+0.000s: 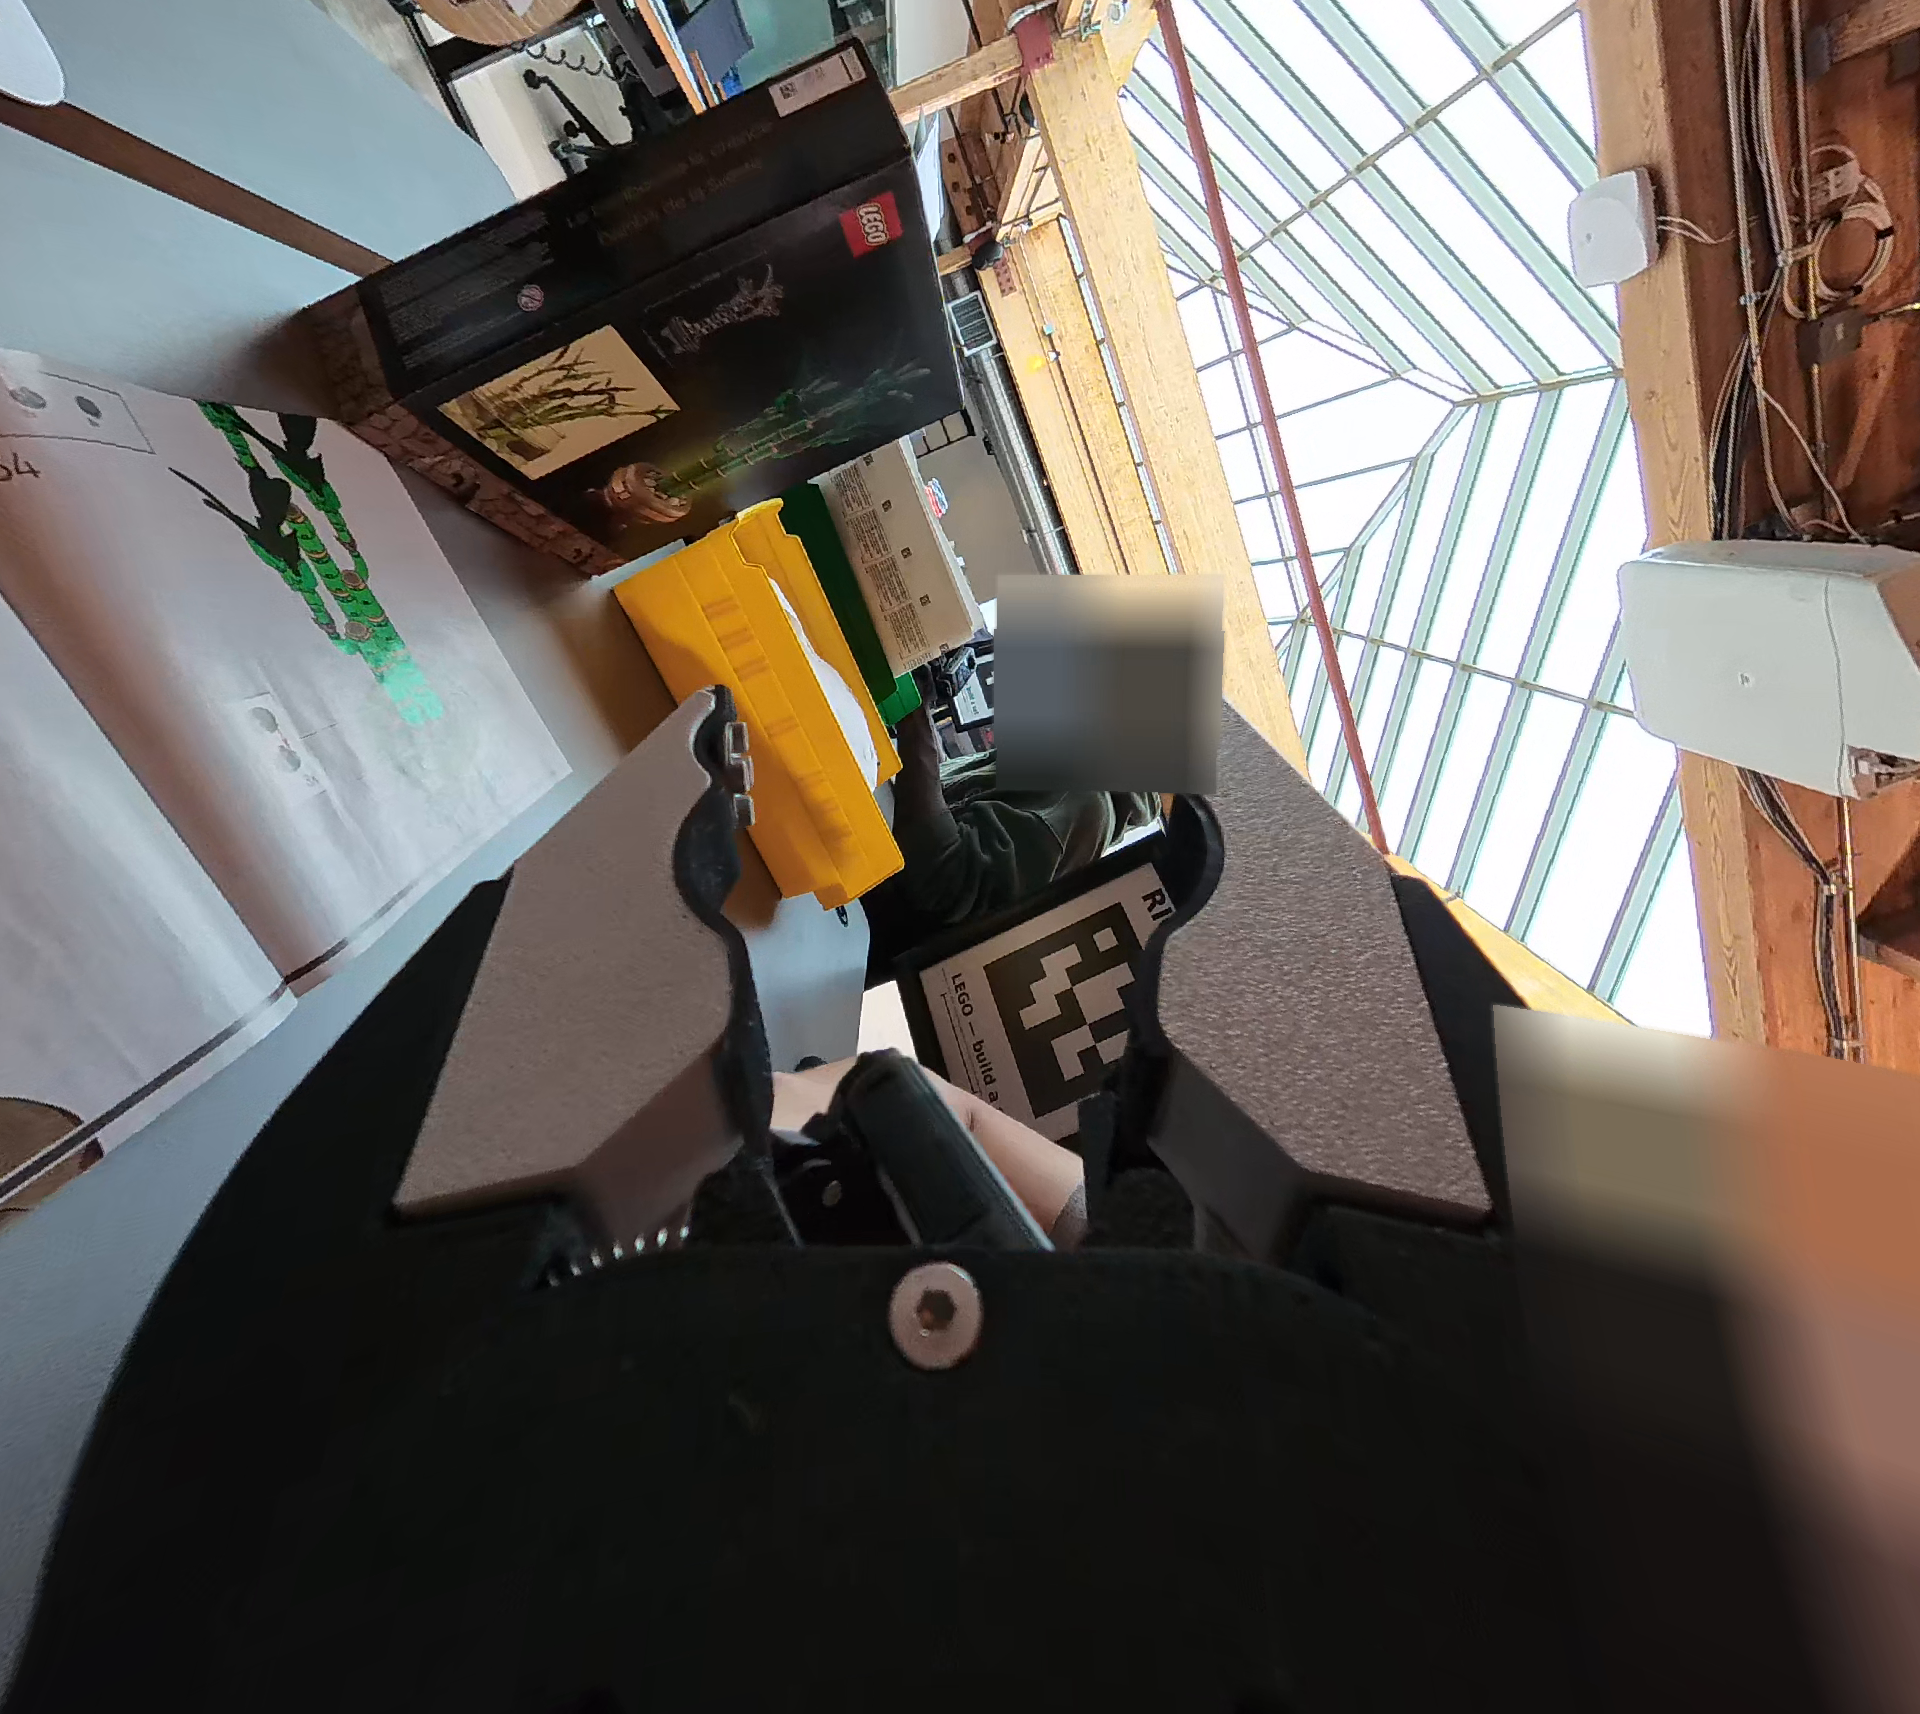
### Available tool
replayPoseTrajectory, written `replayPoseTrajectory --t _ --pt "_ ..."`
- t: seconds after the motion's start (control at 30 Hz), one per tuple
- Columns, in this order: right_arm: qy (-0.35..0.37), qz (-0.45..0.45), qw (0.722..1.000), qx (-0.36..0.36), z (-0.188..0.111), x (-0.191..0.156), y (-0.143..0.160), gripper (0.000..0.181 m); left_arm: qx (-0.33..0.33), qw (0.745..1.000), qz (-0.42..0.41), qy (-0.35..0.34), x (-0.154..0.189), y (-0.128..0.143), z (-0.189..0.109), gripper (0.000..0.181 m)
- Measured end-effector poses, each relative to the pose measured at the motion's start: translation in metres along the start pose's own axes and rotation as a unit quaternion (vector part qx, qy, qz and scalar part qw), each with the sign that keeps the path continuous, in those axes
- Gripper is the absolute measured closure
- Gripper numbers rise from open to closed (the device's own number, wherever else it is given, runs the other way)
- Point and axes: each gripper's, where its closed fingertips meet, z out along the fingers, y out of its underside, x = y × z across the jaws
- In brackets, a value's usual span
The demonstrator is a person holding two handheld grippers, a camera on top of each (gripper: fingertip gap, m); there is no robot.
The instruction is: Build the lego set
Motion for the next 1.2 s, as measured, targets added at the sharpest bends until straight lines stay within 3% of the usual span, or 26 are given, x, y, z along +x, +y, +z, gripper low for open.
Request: replayPoseTrajectory --t 0.1,0.23,0.33,0.5,0.67,0.87,1.2 --pt "0.022 -0.028 0.999 0.024 -0.027 0.007 -0.017 0.167 0.003 1.000 -0.003 -0.002 -0.003 -0.001 -0.001 0.100" --pt "0.093 -0.071 0.991 0.059 -0.085 0.032 -0.040 0.167 0.002 1.000 -0.010 -0.001 -0.006 0.001 0.002 0.099" --pt "0.161 -0.041 0.981 0.104 -0.131 0.064 -0.045 0.167 -0.007 1.000 -0.015 0.002 -0.007 0.006 0.007 0.097" --pt "0.187 -0.010 0.970 0.156 -0.172 0.089 -0.039 0.167 -0.049 0.998 -0.040 0.017 -0.010 0.027 0.022 0.095" --pt "0.195 -0.072 0.970 0.125 -0.188 0.089 -0.024 0.166 -0.099 0.993 -0.058 0.016 -0.018 0.050 0.035 0.097" --pt "0.161 -0.066 0.980 0.100 -0.185 0.086 -0.006 0.166 -0.160 0.984 -0.074 0.019 -0.023 0.079 0.046 0.096" --pt "0.149 -0.030 0.985 0.087 -0.179 0.093 0.007 0.166 -0.175 0.981 -0.086 0.014 -0.031 0.088 0.051 0.096"
